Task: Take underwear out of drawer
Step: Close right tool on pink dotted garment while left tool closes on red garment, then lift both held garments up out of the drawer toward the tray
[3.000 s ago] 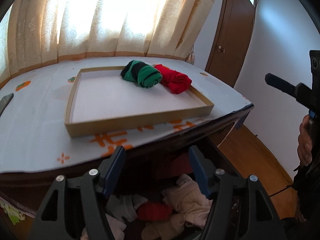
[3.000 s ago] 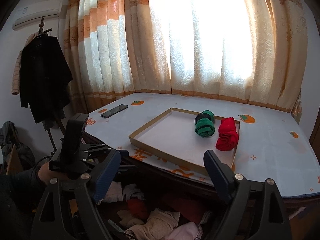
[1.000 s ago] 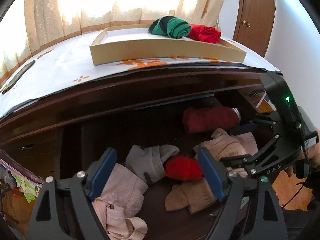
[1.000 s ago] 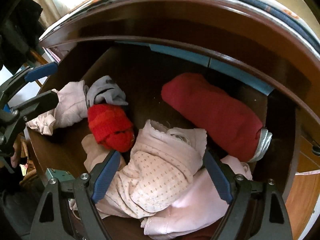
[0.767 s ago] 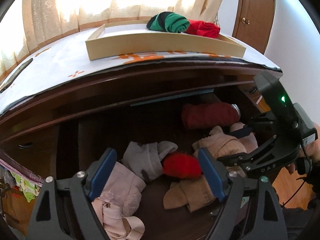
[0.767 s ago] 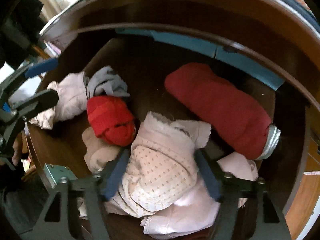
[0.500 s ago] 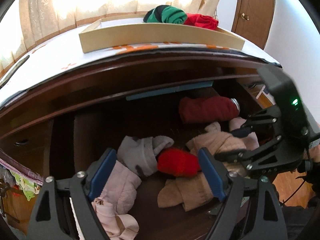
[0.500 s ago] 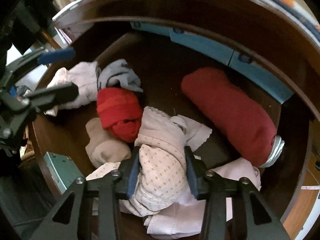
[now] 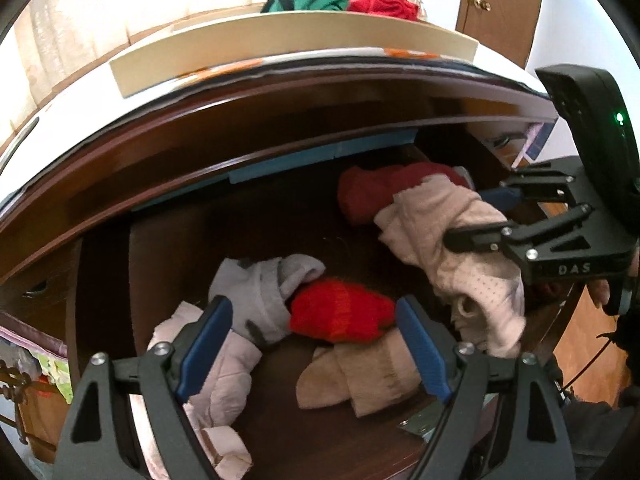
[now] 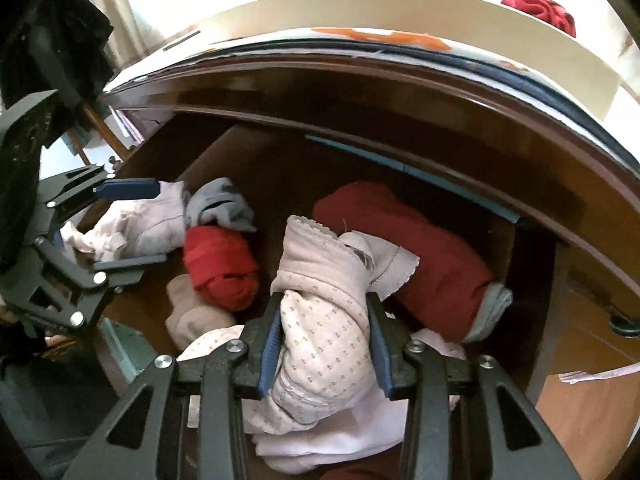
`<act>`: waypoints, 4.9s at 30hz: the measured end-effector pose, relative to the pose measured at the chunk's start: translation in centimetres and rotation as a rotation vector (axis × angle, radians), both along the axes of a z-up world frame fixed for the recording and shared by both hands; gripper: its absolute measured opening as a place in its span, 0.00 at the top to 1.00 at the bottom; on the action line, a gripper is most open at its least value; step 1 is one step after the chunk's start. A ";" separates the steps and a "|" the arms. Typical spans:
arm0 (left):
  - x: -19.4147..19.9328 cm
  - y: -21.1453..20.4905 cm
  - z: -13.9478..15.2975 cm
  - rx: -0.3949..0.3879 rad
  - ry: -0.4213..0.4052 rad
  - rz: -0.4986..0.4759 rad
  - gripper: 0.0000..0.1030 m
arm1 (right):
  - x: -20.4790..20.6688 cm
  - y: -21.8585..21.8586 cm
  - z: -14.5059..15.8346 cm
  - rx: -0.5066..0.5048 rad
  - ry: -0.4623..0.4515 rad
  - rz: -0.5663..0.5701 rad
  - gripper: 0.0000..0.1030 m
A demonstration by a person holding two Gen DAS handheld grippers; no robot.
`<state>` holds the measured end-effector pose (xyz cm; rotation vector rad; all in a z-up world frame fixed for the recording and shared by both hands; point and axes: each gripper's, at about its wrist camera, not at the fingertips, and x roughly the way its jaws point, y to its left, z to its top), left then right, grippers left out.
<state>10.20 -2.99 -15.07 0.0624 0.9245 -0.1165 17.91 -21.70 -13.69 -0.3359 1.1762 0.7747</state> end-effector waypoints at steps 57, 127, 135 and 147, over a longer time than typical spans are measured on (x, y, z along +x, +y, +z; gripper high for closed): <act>4.1 -2.9 -1.9 -0.050 0.136 -0.108 0.70 | -0.9 2.0 -2.3 -0.026 0.043 0.093 0.60; -1.6 0.4 5.1 -0.109 -0.318 -0.009 0.70 | -5.1 -3.3 6.4 0.235 -0.416 -0.006 0.60; -2.0 0.7 6.0 -0.111 -0.358 -0.002 0.70 | -5.7 -3.3 7.9 0.266 -0.466 0.000 0.60; -3.5 1.1 7.5 -0.111 -0.426 0.016 0.70 | -6.9 -3.2 9.9 0.313 -0.538 0.013 0.60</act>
